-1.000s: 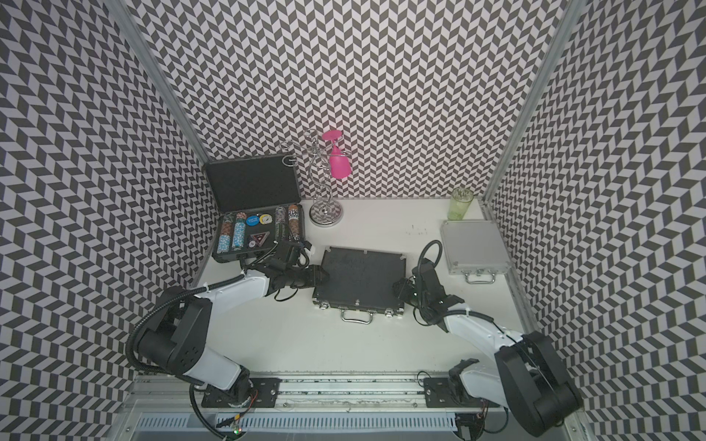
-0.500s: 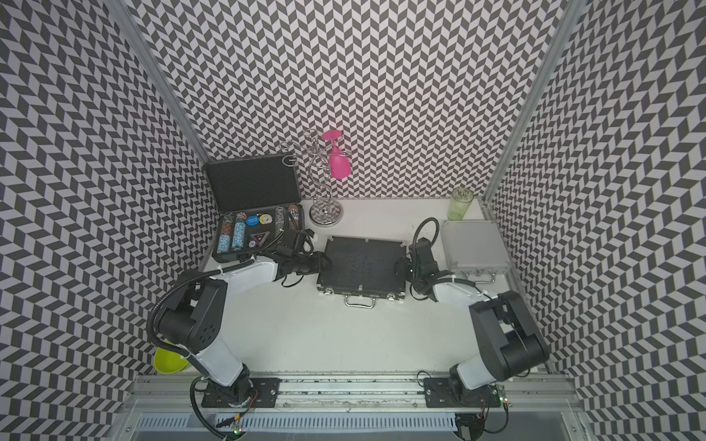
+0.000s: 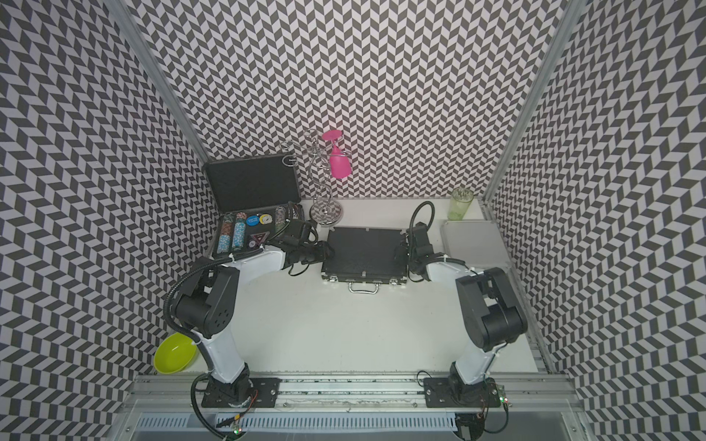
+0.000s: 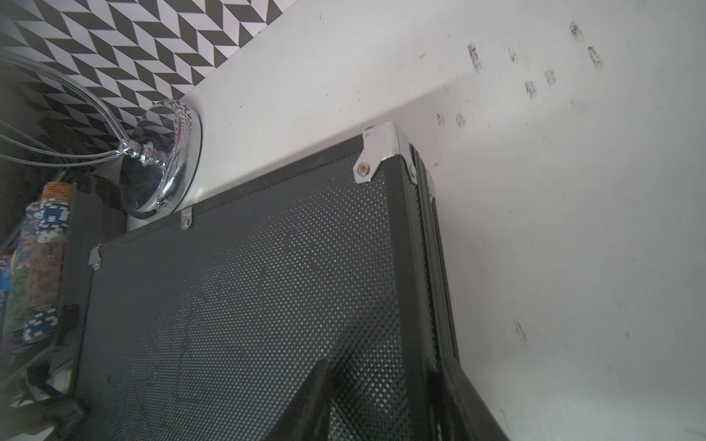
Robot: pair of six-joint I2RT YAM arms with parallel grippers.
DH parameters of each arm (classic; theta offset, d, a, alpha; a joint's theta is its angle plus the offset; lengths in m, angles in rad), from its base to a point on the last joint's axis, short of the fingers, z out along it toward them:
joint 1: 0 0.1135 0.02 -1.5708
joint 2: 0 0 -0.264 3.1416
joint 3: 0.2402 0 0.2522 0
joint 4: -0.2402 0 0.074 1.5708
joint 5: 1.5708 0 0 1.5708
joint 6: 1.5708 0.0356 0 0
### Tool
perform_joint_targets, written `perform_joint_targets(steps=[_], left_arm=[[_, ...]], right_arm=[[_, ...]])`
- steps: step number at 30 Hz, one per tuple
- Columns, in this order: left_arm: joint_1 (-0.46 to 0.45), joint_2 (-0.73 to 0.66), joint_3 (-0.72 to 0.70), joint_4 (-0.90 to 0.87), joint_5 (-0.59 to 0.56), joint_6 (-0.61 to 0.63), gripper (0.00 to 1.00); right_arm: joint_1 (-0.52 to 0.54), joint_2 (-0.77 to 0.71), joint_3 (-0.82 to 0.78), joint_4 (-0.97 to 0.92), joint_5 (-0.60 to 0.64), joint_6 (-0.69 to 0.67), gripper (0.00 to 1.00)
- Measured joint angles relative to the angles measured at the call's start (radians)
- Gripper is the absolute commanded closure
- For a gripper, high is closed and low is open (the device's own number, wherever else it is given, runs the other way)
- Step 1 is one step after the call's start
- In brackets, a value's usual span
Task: Close the poker set cases
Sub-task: Move the poker set case to the center of the board.
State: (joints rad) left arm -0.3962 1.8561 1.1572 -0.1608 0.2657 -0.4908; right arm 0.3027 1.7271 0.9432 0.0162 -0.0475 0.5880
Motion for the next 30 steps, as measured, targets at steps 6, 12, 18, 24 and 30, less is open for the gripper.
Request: perform_joint_targets(steps=[6,12,18,24,30], left_arm=[[0.000,0.010,0.020,-0.009,-0.010,0.001,0.53],[-0.006,0.007,0.040,-0.050,-0.025,0.019,0.51],[-0.026,-0.039,0.041,-0.139,-0.046,0.050,0.50],[-0.036,-0.139,0.040,-0.209,-0.048,0.064,0.50],[-0.042,-0.208,0.008,-0.209,-0.047,0.074,0.51]], right_arm=[[-0.003,0.013,0.021,-0.008,0.004,-0.018,0.53],[0.003,-0.008,0.031,-0.070,0.000,-0.060,0.48],[0.027,-0.100,0.031,-0.216,0.002,-0.095,0.46],[0.103,-0.205,0.072,-0.332,0.014,-0.170,0.46],[0.237,-0.205,0.217,-0.394,0.031,-0.230,0.47]])
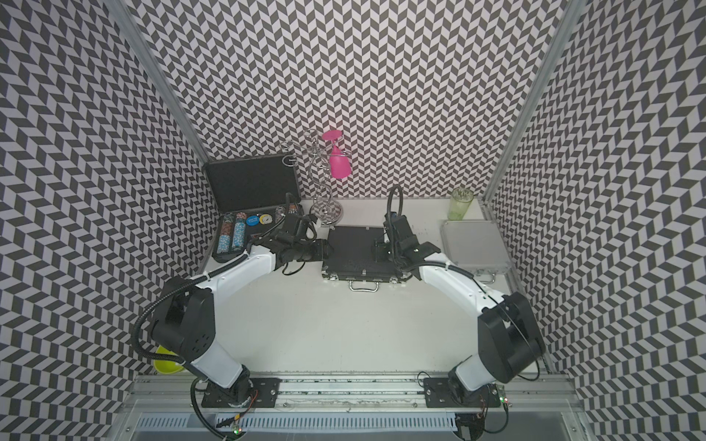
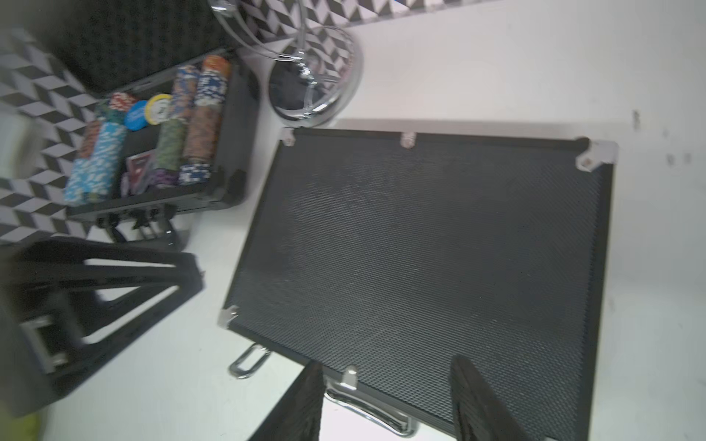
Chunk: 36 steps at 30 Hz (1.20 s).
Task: Close the poker set cases
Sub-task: Move the poker set case to the center of the board, then fasten the fastener on the poker set case.
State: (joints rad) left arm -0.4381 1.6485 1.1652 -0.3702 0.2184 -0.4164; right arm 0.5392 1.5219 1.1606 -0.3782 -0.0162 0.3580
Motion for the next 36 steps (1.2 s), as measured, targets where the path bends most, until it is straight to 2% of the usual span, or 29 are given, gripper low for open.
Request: perform_joint_targets(steps=[5,12,19,24,36], left_arm=[[0.000,0.003,-0.064,-0.002,0.004,0.001,0.54],[0.006,-0.024,-0.168,0.019,0.011,-0.008,0.54],[0.024,-0.120,-0.258,0.045,0.019,-0.026,0.54],[0.037,-0.148,-0.307,0.068,0.027,-0.037,0.54],[0.034,-0.149,-0.313,0.098,0.062,-0.054,0.54]], right_arm=[[0.071,0.042,0.055,-0.006,-0.054,-0.061,0.55],[0.130,0.217,0.187,-0.016,-0.149,-0.132,0.66],[0.197,0.361,0.295,-0.050,-0.143,-0.147,0.82],[0.218,0.433,0.309,-0.074,-0.118,-0.146,0.90],[0.219,0.421,0.195,0.064,-0.099,-0.113,0.94]])
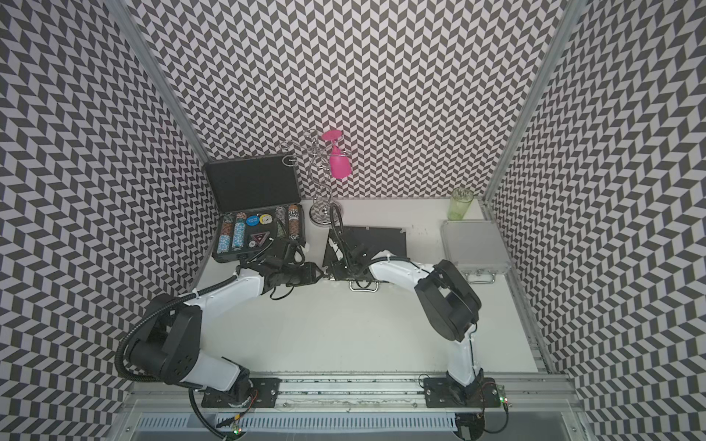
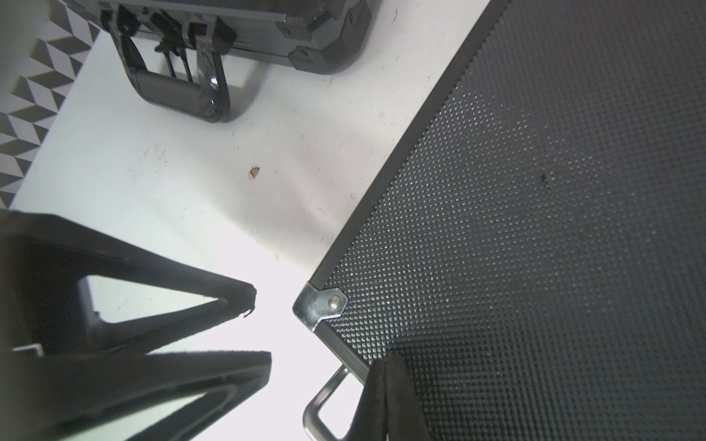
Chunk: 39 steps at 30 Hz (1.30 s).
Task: Close the poker set cases
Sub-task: Fasten the fastener on the poker set case.
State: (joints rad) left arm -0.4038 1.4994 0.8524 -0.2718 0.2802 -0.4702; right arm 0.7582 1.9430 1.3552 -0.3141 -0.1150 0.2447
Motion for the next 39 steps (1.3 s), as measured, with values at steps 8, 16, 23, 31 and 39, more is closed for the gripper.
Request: perform_joint_targets(steps=[8,16,23,31,39], left_arm=[[-0.059,0.046,0.027,0.029,-0.001,-0.004,0.55],[-0.076,0.105,0.026,0.055,-0.025,-0.020,0.57],[-0.076,0.143,0.019,0.104,-0.032,-0.032,0.61],[-0.085,0.137,-0.009,0.153,-0.030,-0.043,0.65],[-0.092,0.091,-0.048,0.144,-0.044,-0.043,0.68]], right_arm=[[-0.002,-0.001,-0.023,0.054,-0.007,0.011,0.94],[-0.013,-0.010,-0.050,0.092,-0.018,0.013,0.94],[-0.021,-0.012,-0.056,0.103,-0.039,0.018,0.94],[-0.025,-0.011,-0.056,0.103,-0.047,0.021,0.95],[-0.029,-0.011,-0.056,0.103,-0.054,0.025,0.95]])
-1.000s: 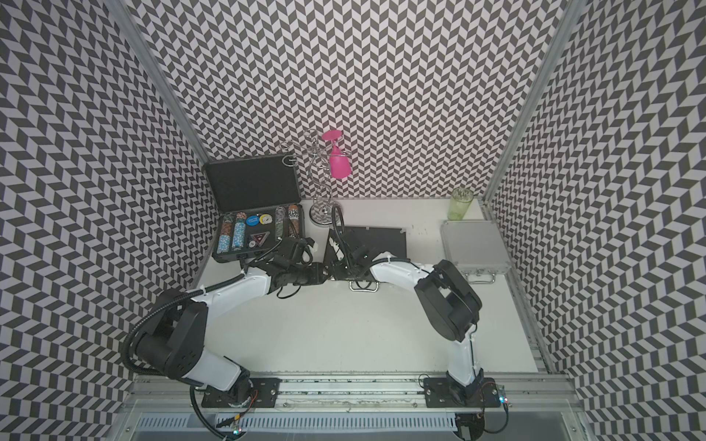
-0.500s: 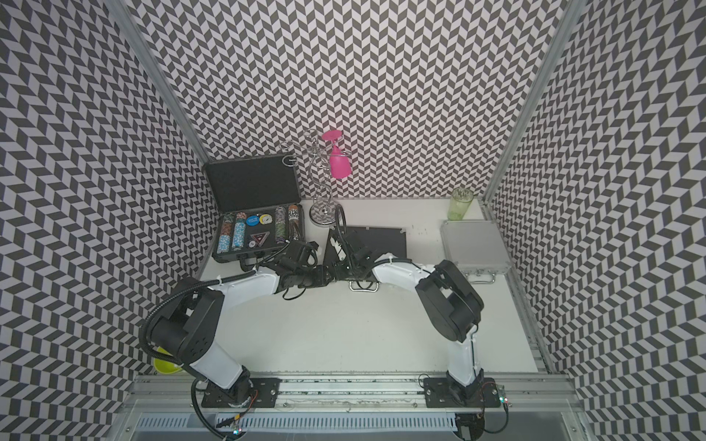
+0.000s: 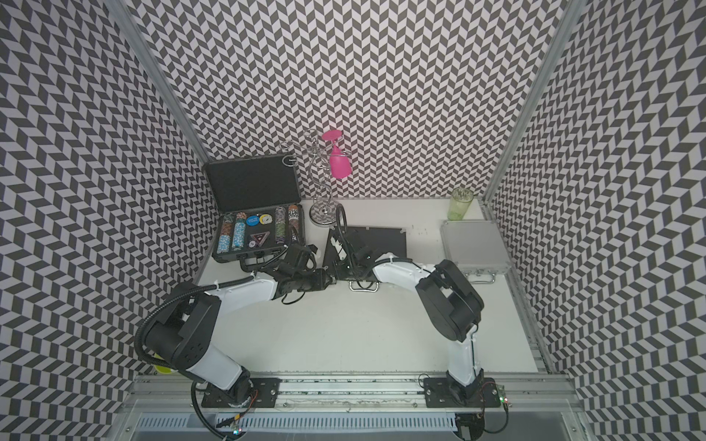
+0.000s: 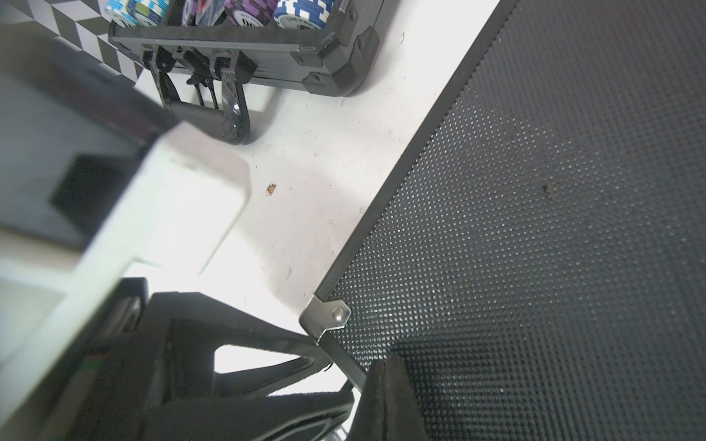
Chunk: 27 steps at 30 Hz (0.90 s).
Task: Close the poker set cases
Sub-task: Fasten the fastener on the poker set case.
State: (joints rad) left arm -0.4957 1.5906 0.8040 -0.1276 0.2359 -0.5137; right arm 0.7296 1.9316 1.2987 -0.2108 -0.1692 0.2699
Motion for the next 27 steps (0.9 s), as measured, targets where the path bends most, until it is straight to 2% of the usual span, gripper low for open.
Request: perform_joint_targets(steps=[27], left_arm=[[-0.014,0.083,-0.008,0.054,-0.044,-0.008,0.68]], right_arm=[[-0.005,0.000,-0.003,0.005,-0.013,0.002,0.96]])
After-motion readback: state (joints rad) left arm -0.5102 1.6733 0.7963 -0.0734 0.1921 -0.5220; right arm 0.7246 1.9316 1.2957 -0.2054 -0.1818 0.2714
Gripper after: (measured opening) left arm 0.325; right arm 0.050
